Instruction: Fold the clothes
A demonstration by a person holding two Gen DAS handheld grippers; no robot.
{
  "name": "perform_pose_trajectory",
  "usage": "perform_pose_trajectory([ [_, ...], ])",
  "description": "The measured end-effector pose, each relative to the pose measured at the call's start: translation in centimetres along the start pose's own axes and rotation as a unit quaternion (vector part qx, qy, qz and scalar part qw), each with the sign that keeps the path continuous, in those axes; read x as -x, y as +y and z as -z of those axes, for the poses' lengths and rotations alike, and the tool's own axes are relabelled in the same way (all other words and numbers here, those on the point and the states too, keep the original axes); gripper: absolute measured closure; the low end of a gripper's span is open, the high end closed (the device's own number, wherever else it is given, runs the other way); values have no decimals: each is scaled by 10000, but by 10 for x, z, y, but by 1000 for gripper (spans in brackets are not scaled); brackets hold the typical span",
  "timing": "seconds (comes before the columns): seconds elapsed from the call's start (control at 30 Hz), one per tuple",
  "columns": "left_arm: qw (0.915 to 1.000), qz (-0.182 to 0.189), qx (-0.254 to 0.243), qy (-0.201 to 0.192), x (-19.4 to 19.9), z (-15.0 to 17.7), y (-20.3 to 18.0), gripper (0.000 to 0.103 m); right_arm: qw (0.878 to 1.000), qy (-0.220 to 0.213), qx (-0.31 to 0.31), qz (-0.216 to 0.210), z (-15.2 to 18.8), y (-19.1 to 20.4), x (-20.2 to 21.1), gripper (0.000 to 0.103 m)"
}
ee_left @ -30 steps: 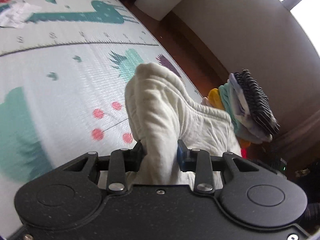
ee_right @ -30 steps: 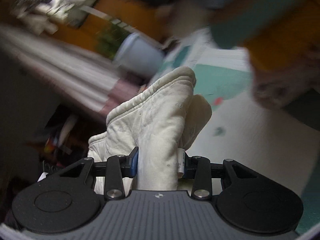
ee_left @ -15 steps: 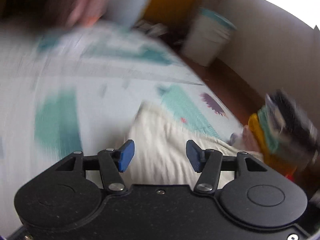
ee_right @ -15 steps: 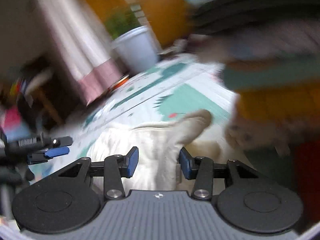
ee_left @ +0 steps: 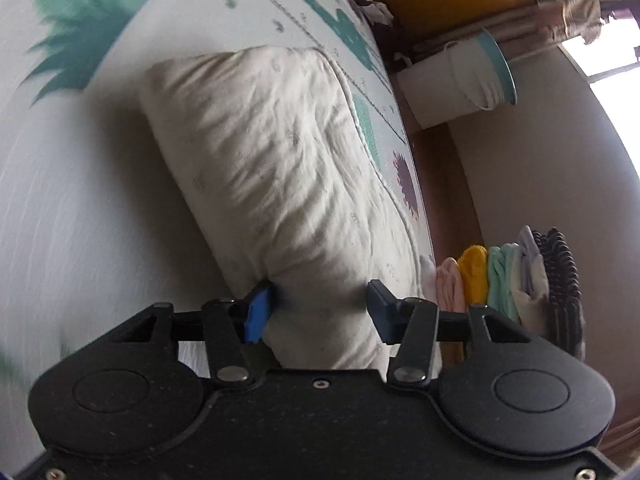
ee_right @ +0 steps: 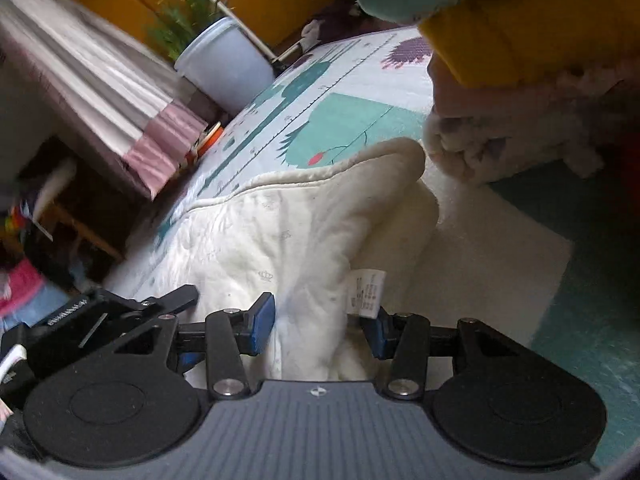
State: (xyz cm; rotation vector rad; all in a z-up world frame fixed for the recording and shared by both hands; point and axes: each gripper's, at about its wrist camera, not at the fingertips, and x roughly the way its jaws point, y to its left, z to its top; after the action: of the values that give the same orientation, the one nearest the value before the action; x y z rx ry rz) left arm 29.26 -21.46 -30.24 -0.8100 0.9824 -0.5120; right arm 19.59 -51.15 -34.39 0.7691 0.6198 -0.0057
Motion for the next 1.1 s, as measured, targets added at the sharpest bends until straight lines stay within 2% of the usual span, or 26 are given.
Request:
perform_pose_trajectory([
  [0.17,9980,-77,-619,130,-42,-43,-21,54,9995,-239,-94,169,-19,9,-27,54],
  [0.27,9911,-197,-1261,367,-78,-69,-46,44,9949,-561,-728,416,-45,5,-48,54],
  [0.3,9865,-340,-1530,478,-84,-76,-56,43,9926,-595,-938,481,-51,3,-52,54],
  [0.33,9858,-369,-1570,473,-81,-82,-60,43,9911,-609,-1035,579,-57,3,-52,53],
  [0.4,9862,-276,-1601,329,-65,-91,-60,41,9923,-689,-763,697,-55,11,-43,50],
  [0.47,9815,-270,-1886,212,-37,-91,-52,39,9929,-824,-197,838,-39,25,-24,45],
  [0.5,9785,-283,-2036,168,-24,-91,-47,39,9893,-883,546,1030,-26,40,-17,44],
  [0.57,9709,-456,-2336,247,1,-90,-33,39,9692,-893,1829,1386,-6,65,-7,42],
  [0.63,9656,-594,-2479,512,19,-89,-25,39,9359,-930,3046,1503,11,90,-9,37],
  [0.7,9549,-744,-2754,818,47,-84,-17,39,9005,-958,4000,1414,11,111,-21,31],
  [0.73,9498,-802,-2853,1004,61,-80,-16,39,8865,-854,4332,1383,8,119,-31,30],
  [0.77,9448,-854,-2931,1191,76,-76,-15,39,8673,-724,4719,1412,4,128,-46,29],
  [0.83,9384,-926,-2939,1564,109,-68,-14,39,8349,-325,5314,1393,-5,140,-77,30],
  [0.93,9343,-1054,-2852,1862,169,-59,-22,39,7979,83,5894,1259,-8,153,-108,31],
  [0.97,9339,-1117,-2838,1868,190,-55,-27,39,7988,249,5889,1200,-13,154,-121,31],
  [1.03,9345,-1227,-2778,1855,232,-48,-40,39,8105,666,5668,1319,-22,150,-143,30],
  [1.1,9363,-1277,-2757,1763,273,-43,-56,39,8190,789,5470,1542,-25,144,-156,29],
])
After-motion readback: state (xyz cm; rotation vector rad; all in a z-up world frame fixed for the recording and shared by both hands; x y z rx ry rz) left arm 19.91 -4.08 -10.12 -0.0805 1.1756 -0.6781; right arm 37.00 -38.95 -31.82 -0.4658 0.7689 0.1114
